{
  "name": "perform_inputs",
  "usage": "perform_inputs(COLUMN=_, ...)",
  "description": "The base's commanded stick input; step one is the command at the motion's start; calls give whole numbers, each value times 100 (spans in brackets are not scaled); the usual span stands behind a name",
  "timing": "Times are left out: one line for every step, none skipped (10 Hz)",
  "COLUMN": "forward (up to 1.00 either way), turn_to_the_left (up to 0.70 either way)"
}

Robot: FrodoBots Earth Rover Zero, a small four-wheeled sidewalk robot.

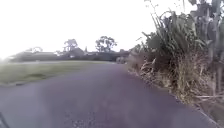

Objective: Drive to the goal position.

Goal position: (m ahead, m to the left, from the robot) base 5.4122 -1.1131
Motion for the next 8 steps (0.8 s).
perform_inputs(forward=70, turn_to_the_left=0)
perform_inputs(forward=70, turn_to_the_left=0)
perform_inputs(forward=70, turn_to_the_left=0)
perform_inputs(forward=70, turn_to_the_left=-14)
perform_inputs(forward=70, turn_to_the_left=-14)
perform_inputs(forward=70, turn_to_the_left=-14)
perform_inputs(forward=70, turn_to_the_left=-14)
perform_inputs(forward=70, turn_to_the_left=-14)
